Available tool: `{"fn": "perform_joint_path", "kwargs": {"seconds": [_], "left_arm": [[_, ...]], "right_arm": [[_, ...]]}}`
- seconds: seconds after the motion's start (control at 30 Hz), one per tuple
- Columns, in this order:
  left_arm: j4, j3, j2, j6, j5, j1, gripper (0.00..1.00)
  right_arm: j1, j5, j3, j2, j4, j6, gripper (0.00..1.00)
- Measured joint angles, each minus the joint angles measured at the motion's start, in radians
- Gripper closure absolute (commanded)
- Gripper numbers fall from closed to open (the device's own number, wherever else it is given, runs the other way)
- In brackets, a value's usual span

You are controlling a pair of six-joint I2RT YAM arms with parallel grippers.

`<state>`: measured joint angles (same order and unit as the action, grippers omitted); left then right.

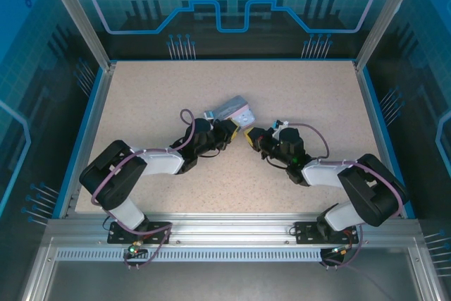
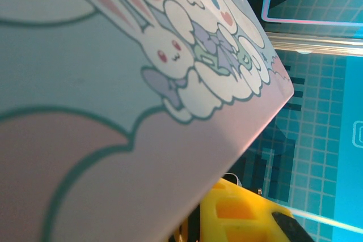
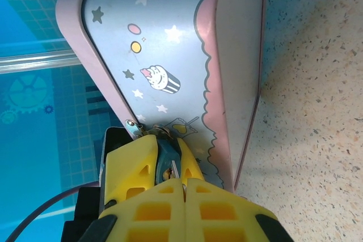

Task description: Unlock the padlock with the key

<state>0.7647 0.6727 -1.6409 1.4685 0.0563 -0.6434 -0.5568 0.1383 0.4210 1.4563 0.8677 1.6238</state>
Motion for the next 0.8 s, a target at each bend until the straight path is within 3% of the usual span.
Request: {"fn": "perform_joint_path", "kwargs": {"seconds": [0.8], "left_arm": [[-0.003, 0.012, 0.000, 0.000, 0.000, 0.000, 1.00]], "right_arm": [[-0.006, -0.001, 0.002, 0.003, -0.018, 0.000, 1.00]]}}
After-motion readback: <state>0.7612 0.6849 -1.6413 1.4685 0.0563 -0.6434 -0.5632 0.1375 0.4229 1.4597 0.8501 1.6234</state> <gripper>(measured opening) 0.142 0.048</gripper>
